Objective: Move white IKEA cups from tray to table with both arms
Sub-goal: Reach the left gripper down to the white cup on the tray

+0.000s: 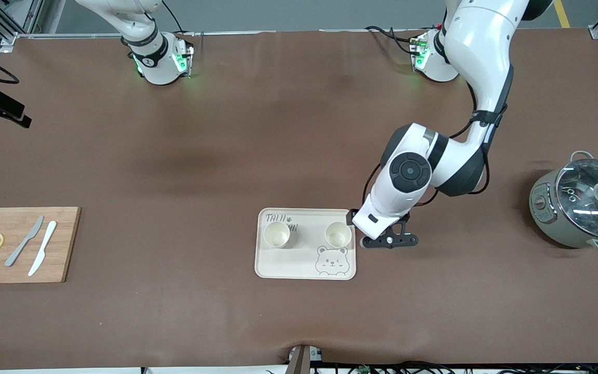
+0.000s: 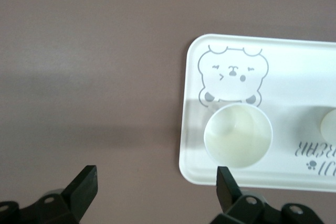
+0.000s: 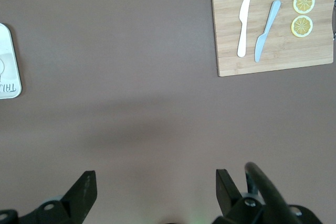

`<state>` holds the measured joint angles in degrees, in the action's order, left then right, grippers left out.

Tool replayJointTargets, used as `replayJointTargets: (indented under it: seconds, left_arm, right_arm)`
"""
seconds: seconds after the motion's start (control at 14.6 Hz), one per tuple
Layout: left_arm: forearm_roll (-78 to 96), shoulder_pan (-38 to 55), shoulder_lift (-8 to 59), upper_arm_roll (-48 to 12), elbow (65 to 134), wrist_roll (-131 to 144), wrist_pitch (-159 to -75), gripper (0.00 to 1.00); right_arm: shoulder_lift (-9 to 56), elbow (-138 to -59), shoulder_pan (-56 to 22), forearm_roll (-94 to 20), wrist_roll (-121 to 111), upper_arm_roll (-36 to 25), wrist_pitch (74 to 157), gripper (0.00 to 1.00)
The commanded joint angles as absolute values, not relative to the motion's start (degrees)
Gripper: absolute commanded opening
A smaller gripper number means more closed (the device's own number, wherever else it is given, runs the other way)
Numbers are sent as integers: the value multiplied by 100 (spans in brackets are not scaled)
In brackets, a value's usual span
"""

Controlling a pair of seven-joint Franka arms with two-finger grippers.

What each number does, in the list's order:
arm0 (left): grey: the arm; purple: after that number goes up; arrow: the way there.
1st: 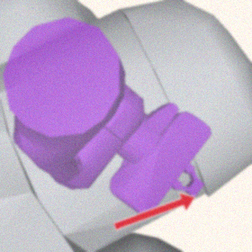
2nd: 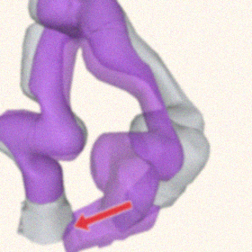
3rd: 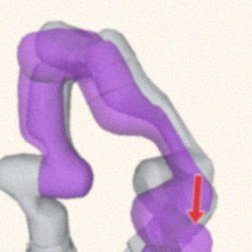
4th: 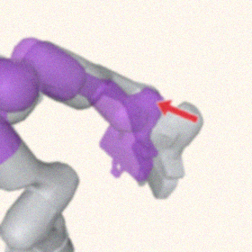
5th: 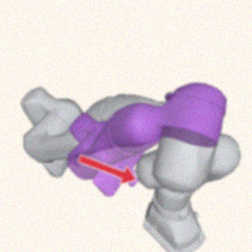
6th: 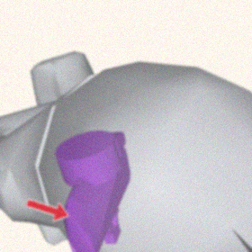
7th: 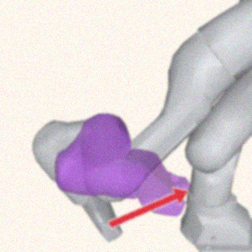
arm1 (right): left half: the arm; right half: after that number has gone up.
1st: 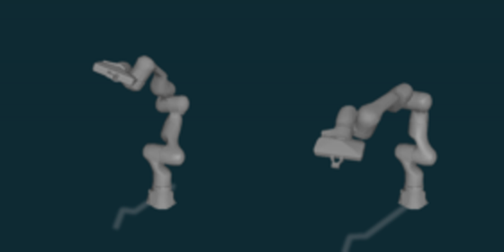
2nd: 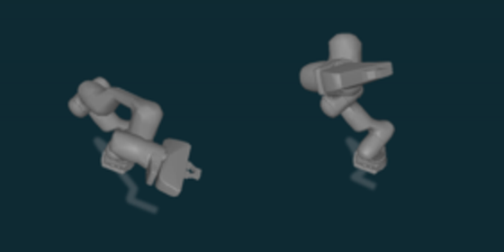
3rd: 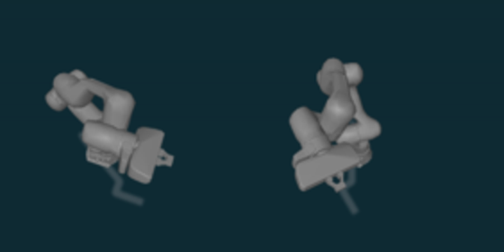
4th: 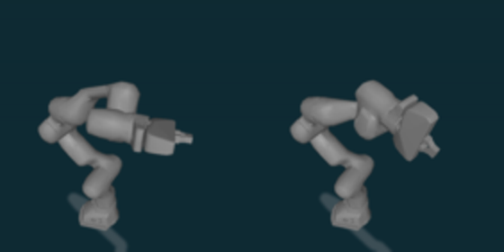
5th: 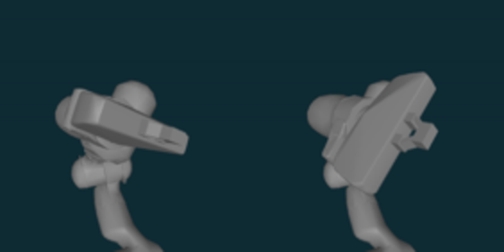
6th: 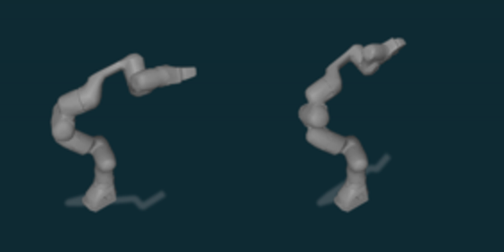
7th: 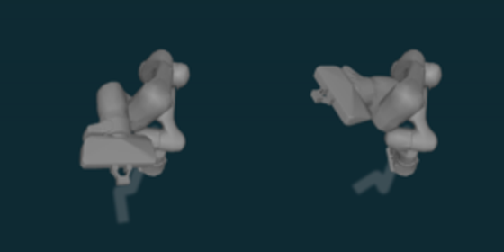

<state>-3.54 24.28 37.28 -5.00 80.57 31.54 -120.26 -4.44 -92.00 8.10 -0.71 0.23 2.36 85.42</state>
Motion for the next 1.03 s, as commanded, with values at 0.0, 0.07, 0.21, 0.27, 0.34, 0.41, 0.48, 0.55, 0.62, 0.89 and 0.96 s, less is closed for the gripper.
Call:
replayJointTargets:
  seconds: [0.0, 0.07, 0.21, 0.27, 0.34, 0.41, 0.48, 0.55, 0.62, 0.89, 0.96]
  left_arm:
    - [-492, 2470, 3893, -466, 7884, 3226, -12207, 100]
    - [-492, 2470, 3946, -466, 7892, 3226, -12356, 100]
    - [-492, 2513, 4025, -475, 7884, 3243, -12638, 100]
    - [-492, 2522, 4095, -475, 7884, 3226, -12743, 100]
    - [-492, 2540, 4157, -466, 7884, 3226, -12892, 100]
    - [-492, 2618, 4262, -448, 7884, 3226, -13033, 100]
    - [-492, 2654, 4341, -413, 7866, 3226, -13165, 100]
    - [-501, 2698, 4420, -387, 7797, 3226, -13236, 100]
    - [-501, 2794, 4534, -317, 7735, 3226, -13245, 100]
    - [-501, 3251, 4816, 140, 7682, 3243, -13517, 100]
    - [-492, 3269, 4834, 149, 7682, 3243, -13544, 100]
  right_arm:
    - [-466, -9141, 879, -70, 44, 308, 8525, 100]
    - [-475, -9132, 879, -79, 61, 308, 8525, 100]
    - [-466, -9062, 896, -131, 62, 290, 8543, 100]
    - [-466, -9053, 896, -132, 27, 290, 8526, 100]
    - [-466, -9044, 914, -141, 26, 281, 8543, 100]
    - [-466, -9035, 914, -158, 18, 281, 8543, 100]
    - [-466, -9009, 888, -150, -17, 290, 8526, 100]
    - [-475, -8991, 853, -141, -148, 325, 8473, 100]
    - [-483, -8991, 809, -158, -350, 334, 8455, 100]
    - [-475, -8632, 230, -210, 33, 527, 8340, 100]
    - [-466, -8587, -6, -376, 148, 545, 8445, 100]
